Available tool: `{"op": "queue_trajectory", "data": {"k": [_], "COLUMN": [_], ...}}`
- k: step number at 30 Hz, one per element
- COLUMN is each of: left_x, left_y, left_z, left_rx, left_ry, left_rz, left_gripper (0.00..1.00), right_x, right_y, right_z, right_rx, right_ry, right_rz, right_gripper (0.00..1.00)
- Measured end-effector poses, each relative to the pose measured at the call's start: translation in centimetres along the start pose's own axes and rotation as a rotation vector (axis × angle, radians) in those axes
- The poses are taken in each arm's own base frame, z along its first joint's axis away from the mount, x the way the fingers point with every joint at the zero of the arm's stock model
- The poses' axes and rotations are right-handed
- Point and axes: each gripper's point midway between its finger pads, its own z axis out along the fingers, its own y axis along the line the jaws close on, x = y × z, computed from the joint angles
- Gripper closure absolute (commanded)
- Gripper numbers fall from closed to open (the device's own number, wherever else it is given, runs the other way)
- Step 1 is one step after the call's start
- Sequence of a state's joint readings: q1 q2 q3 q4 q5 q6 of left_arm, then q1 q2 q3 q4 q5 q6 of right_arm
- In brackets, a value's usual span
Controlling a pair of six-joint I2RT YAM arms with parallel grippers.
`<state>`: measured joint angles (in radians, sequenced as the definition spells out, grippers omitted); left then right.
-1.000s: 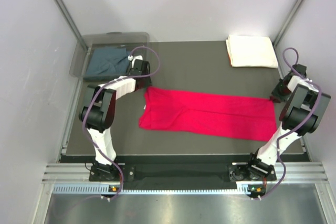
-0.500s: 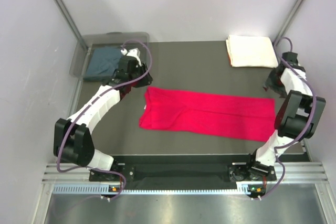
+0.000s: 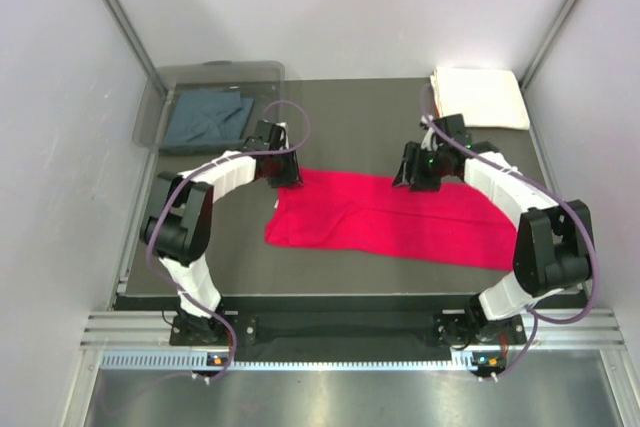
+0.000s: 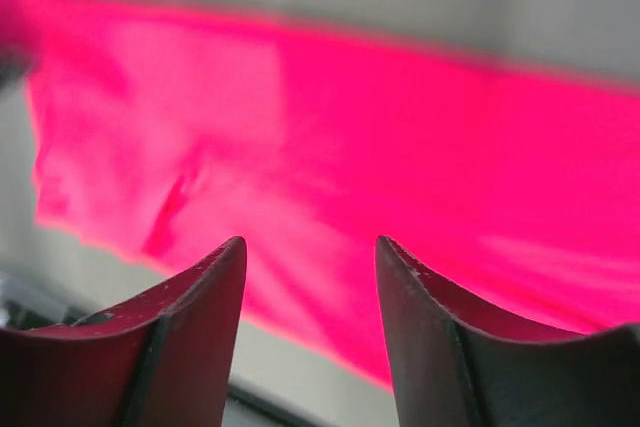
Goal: Fold and stack the t-shirts
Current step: Fold the tshirt
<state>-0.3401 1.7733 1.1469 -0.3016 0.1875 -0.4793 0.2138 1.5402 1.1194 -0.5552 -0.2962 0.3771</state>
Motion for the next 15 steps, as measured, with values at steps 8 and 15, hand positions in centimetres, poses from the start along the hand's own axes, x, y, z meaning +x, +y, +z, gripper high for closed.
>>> {"op": "queue_trajectory", "data": {"k": [8,15], "left_x": [0.1,0.2], "left_y": [2.6,-2.0], "left_z": [1.4,-7.4], "left_rx": [-0.095,-0.039], "left_ry": [0.048,-0.044], "left_rz": [0.037,0.074], "left_gripper": [0.47,0.41], "right_x": [9.8,13.5], "right_y": [6.1,10.2], "right_z": [1.5,2.3], "right_rx": [-0.188,-0.324], "right_ry": [0.218,0.262], "right_rz": [-0.033,-0.026], "right_gripper": [0.45,0.31]}}
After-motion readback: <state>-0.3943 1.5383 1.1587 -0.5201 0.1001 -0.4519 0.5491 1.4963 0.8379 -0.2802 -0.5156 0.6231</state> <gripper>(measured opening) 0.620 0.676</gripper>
